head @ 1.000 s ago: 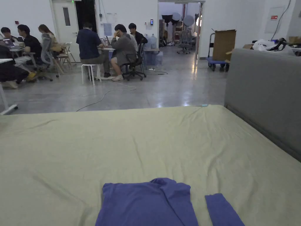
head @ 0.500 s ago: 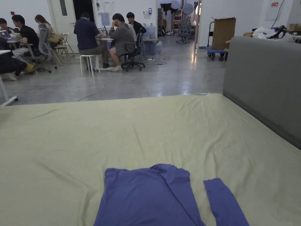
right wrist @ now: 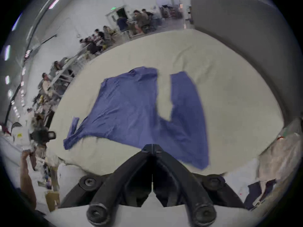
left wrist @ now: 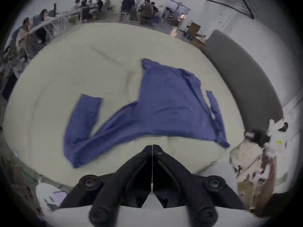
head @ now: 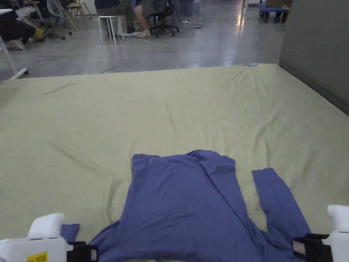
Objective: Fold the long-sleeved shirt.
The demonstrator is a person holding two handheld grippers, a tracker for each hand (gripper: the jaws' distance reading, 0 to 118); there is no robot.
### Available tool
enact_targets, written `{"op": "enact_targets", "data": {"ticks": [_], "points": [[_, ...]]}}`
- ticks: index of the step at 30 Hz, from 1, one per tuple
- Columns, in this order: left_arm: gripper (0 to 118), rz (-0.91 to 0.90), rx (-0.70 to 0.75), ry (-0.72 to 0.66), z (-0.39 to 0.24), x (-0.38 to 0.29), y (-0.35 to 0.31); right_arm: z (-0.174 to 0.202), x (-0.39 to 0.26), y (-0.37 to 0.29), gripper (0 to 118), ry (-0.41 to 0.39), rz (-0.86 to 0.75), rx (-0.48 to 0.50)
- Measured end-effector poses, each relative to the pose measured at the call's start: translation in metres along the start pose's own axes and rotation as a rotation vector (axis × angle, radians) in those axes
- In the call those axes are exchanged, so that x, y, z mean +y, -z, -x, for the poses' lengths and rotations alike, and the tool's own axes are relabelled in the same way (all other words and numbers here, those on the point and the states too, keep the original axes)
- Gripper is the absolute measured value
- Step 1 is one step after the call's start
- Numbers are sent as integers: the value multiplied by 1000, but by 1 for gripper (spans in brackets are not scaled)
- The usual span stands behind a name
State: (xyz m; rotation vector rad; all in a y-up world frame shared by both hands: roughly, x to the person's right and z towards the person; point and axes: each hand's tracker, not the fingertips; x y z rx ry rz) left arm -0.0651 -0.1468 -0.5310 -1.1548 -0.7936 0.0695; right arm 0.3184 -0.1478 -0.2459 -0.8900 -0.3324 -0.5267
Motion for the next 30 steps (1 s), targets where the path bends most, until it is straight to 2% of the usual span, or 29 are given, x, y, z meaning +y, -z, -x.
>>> {"op": "enact_targets", "data": {"ticks": [1,2,3,4,5,7,8,10,13,15,18,20,22,23,24,25,26,28,30], "points": [[0,-12,-24,-11,0,16,11,5,-2,8,0,-7,13,19],[0,-47,42,37,0,35,19,9,-1,14,0,-16,16,18],[14,-79,82,64,-5,56,31,12,0,22,0,-36,15,16],[53,-117,103,99,-8,81,47,19,-2,26,0,-72,-1,6],[116,-107,111,113,-18,99,63,20,-1,33,0,-100,-24,3],[111,-63,111,123,-20,143,115,17,1,56,0,-127,-42,24],[113,-95,120,110,-21,163,141,19,-1,62,0,-121,-42,29],[114,-83,234,113,-27,207,178,14,-2,80,0,-100,-33,24],[112,15,287,89,-14,267,252,11,-10,84,0,-107,-14,48],[99,50,336,81,-8,288,295,6,-10,87,0,-128,3,52],[79,65,391,155,-4,295,336,2,-6,86,0,-97,-3,51],[76,128,390,173,-2,287,353,-1,-6,87,0,-73,6,35],[73,139,410,219,-9,294,344,-8,-6,89,0,-33,15,24],[64,149,402,235,-16,294,340,-11,-5,89,0,-20,16,17],[47,142,424,290,-25,293,332,-10,-4,91,0,-12,17,18],[15,126,413,336,-24,303,330,-12,-1,92,0,0,33,26],[2,112,437,347,-25,305,323,-13,3,94,29,10,58,5],[2,92,351,275,-14,311,305,-16,16,108,115,19,138,-35],[2,59,309,212,-4,311,287,-19,32,125,116,-33,119,-54]]}}
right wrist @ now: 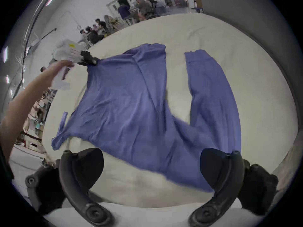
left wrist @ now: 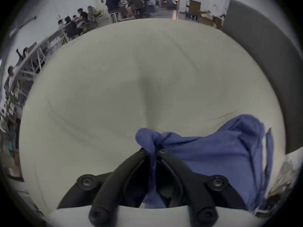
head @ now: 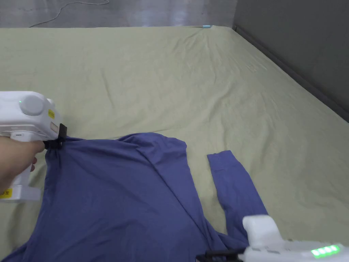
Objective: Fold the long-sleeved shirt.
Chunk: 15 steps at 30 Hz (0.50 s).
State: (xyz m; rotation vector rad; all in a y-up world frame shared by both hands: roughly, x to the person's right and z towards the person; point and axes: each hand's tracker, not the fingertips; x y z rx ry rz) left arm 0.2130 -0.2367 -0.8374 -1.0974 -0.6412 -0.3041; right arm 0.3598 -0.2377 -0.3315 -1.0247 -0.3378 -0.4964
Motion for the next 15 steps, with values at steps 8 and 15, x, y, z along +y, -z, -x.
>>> {"op": "enact_targets", "data": {"ticks": [8,15], "points": [[2,-38,1,-5,6,-18,-63,20,3,45,2,-132,166,-180],[2,-124,-90,-24,14,-31,-164,17,18,-53,1,-81,-67,-106]]}}
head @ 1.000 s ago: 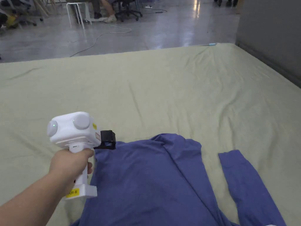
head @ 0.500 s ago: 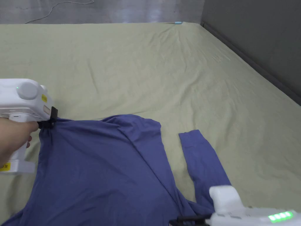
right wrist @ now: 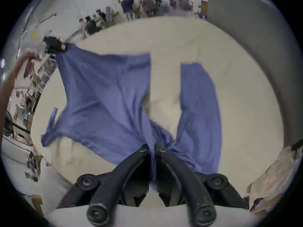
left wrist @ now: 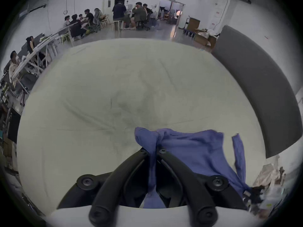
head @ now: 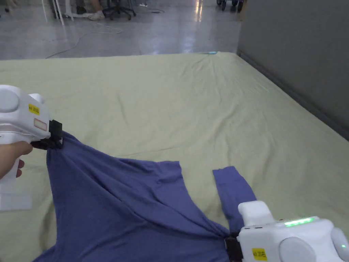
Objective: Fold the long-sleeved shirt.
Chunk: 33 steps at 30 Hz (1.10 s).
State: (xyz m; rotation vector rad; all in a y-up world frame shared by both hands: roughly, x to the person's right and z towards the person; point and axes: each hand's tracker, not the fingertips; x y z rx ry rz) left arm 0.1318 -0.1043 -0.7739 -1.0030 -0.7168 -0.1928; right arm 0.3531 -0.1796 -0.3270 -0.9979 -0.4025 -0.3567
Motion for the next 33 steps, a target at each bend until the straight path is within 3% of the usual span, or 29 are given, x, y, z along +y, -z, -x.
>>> {"op": "enact_targets", "data": {"ticks": [4,7,10,18,22,33], "points": [[2,-138,-15,19,-3,10,-97,6,39,-80,1,-78,-148,-3],[2,-235,-43,8,-4,28,-171,12,84,-138,1,-166,-264,-62],[2,-354,-2,22,-9,48,-239,15,137,-193,1,-203,-369,-92],[2,-549,49,-10,-11,127,-350,33,287,-301,1,-302,-497,-197],[2,-601,78,-24,-24,169,-372,38,374,-315,1,-306,-497,-208],[2,-728,52,-116,-14,265,-372,49,488,-342,1,-191,-635,-375]]}}
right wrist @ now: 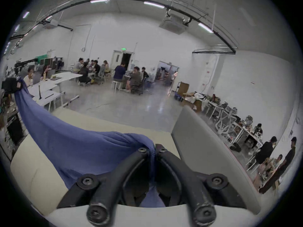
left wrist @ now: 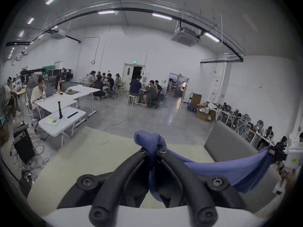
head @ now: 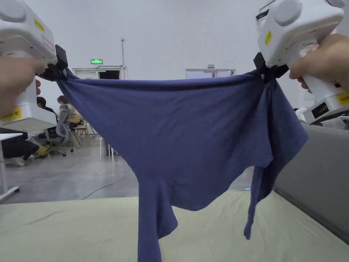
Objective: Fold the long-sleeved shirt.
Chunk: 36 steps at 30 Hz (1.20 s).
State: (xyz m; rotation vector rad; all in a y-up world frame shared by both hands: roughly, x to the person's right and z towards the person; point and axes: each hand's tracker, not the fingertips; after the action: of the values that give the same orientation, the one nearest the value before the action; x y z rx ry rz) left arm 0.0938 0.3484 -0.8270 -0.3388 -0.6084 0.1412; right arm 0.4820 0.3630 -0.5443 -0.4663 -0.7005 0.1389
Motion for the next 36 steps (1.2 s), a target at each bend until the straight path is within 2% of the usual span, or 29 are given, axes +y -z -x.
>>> {"op": "enact_targets", "data": {"ticks": [4,8,10,14,17,18,21,25,30,36], "points": [[2,-31,-17,7,-1,-13,19,1,-5,23,1,25,11,15],[2,116,-25,53,7,-77,65,20,-62,72,1,-26,124,14],[2,228,0,142,12,-132,95,35,-119,107,1,-51,192,38],[2,479,-19,124,34,-271,146,69,-263,170,1,-64,401,98],[2,660,13,115,50,-377,160,91,-378,193,1,-9,614,167],[2,719,7,114,55,-409,159,94,-411,197,1,-13,660,182],[2,832,-21,82,70,-474,135,103,-492,179,1,-43,734,219],[2,878,-45,57,100,-514,83,95,-554,118,1,-53,735,256],[2,942,-65,54,131,-536,1,86,-587,35,1,-41,723,330],[2,1000,-42,-7,147,-573,-92,91,-626,-34,1,-75,772,422]]}}
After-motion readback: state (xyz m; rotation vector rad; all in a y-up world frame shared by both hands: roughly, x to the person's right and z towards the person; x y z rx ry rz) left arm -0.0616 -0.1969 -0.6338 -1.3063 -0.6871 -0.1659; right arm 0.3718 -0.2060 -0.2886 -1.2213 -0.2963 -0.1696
